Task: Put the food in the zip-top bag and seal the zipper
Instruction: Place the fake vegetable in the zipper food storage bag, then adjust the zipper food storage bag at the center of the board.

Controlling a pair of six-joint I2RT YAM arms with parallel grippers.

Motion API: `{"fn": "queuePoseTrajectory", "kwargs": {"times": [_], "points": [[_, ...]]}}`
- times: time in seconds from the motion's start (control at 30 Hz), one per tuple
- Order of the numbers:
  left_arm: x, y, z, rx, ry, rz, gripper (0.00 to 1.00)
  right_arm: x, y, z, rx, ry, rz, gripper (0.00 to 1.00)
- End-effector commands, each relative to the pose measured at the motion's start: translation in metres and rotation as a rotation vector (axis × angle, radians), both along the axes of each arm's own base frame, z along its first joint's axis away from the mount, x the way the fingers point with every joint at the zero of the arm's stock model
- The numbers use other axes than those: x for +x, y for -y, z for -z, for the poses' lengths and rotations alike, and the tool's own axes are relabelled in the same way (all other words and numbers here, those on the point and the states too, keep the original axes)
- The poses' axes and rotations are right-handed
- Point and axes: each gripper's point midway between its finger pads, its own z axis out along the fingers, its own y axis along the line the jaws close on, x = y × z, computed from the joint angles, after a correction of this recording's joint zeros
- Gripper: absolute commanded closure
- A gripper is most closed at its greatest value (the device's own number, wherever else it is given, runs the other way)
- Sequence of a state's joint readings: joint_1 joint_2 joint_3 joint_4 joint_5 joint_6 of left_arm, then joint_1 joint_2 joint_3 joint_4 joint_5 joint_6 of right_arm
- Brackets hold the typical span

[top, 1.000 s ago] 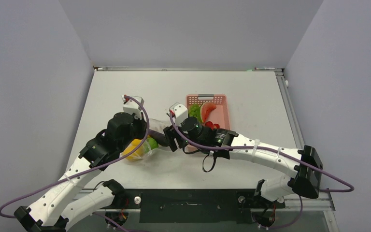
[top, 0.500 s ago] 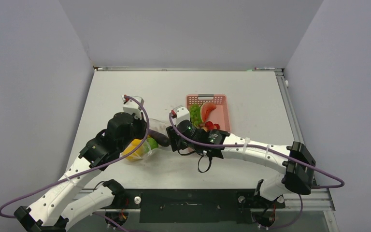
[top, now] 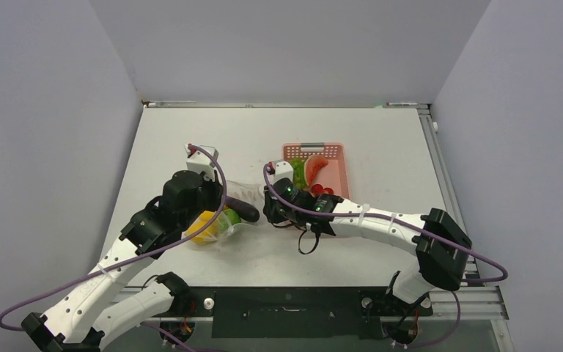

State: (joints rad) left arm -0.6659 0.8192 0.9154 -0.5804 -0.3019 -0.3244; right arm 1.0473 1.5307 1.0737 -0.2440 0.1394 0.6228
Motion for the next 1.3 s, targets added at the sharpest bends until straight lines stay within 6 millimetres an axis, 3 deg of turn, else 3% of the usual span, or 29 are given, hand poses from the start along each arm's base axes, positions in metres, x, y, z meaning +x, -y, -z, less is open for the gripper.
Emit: {"fn": "queuePoseTrajectory", "kwargs": {"times": [0.0, 0.4, 1.0, 1.27], "points": [[0.004, 0.003, -0.029, -0.052, 0.07, 0.001, 1.0, 0.003, -0.016, -0.016, 0.113, 0.005, -0.005, 0.92], [-0.003, 0.002, -0.042, -0.059, 0.101, 0.04, 1.0, 0.025, -0.027, -0.074, 0.191, 0.092, -0.025, 0.95], [-0.033, 0.004, -0.09, -0.072, 0.076, 0.16, 1.0, 0.033, -0.035, -0.149, 0.206, 0.195, -0.12, 0.95], [-0.023, 0.005, -0.078, -0.062, 0.074, 0.125, 1.0, 0.043, -0.031, -0.126, 0.154, 0.178, -0.103, 0.95]]}}
